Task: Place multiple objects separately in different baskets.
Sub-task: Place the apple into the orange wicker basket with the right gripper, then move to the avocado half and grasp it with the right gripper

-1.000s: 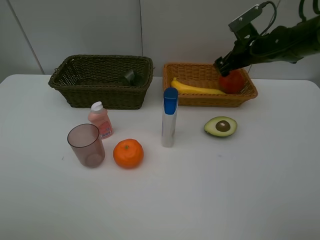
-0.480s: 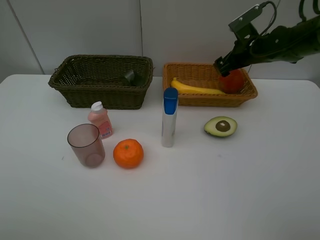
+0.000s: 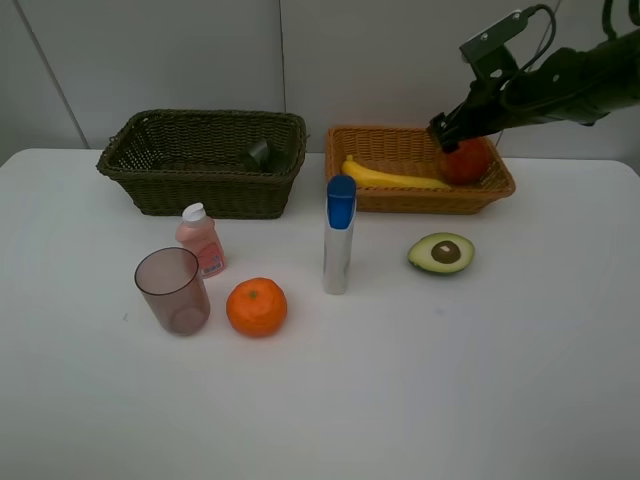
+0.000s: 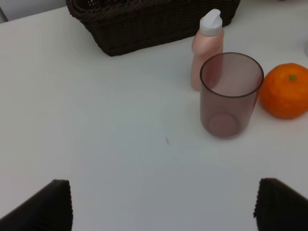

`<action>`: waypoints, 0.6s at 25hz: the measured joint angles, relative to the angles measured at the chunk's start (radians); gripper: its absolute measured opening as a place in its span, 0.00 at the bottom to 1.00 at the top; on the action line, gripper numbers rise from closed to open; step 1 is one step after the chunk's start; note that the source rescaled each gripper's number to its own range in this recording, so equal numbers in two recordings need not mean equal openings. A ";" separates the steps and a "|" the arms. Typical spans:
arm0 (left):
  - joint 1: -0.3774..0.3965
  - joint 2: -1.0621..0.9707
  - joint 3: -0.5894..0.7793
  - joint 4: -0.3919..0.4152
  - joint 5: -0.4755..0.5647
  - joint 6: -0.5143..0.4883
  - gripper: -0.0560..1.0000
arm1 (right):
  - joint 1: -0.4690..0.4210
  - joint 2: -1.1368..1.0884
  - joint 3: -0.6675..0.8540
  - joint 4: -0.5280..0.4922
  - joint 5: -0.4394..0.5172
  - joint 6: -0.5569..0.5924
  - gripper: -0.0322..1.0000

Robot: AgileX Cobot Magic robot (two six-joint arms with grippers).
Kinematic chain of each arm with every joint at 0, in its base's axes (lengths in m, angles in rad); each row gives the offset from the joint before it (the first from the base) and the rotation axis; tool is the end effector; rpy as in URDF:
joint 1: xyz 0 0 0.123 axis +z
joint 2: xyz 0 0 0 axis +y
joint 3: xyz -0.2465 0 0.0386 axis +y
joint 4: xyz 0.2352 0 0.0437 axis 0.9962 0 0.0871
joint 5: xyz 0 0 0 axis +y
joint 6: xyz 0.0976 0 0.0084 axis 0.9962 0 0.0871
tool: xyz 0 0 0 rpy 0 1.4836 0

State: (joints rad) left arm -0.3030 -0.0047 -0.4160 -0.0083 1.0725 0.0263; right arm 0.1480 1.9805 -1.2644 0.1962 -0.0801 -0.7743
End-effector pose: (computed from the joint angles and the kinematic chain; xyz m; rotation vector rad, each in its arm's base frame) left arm 0.0311 -0.0105 0.2439 0.3509 2.1113 -0.1725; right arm 0.4187 0.0609 0.1610 -0.7494 1.9971 -0.2714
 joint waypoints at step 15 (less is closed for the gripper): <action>0.000 0.000 0.000 0.000 0.000 0.000 1.00 | 0.073 -0.202 0.000 0.001 0.342 0.170 1.00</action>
State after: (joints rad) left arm -0.3030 -0.0047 -0.4160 -0.0083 1.0725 0.0263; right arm 0.2211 1.7781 -1.2644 0.1969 0.2623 -0.6039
